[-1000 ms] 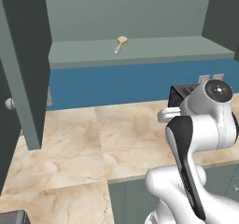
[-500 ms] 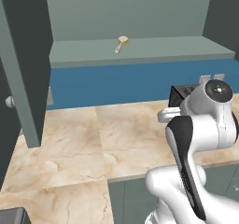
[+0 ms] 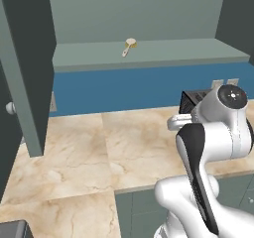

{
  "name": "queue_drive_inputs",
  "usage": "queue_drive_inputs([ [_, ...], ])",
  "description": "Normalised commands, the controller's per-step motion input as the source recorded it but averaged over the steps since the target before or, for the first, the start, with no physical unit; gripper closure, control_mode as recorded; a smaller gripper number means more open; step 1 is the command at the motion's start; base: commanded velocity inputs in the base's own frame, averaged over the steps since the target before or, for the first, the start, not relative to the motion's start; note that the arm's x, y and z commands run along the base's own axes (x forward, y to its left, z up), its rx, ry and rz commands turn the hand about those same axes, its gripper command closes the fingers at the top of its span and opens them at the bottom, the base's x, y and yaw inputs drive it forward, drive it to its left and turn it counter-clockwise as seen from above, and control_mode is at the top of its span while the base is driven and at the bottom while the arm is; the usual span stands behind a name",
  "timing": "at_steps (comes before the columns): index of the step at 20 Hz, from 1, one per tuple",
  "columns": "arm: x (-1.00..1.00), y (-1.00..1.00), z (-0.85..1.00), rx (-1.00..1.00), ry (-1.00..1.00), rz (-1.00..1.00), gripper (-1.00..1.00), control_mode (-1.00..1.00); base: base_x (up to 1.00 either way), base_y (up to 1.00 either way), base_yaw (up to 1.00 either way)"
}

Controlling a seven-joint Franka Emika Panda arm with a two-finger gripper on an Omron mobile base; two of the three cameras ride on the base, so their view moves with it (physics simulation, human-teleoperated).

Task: Locate and retrieve the dish brush and sponge from the cabinet. Place them next to the sink.

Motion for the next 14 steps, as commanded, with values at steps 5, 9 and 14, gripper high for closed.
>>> queue_drive_inputs([
  [5,-0.11,0.40,0.16,-0.03,-0.12,-0.05,-1.00,-1.00,0.00,0.00,0.00],
  [9,-0.05,0.54,0.36,-0.06,-0.18,-0.13,-1.00,-1.00,0.00,0.00,0.00],
  [14,0.00,0.52,0.40,-0.03,-0.15,-0.14,-1.00,-1.00,0.00,0.00,0.00],
])
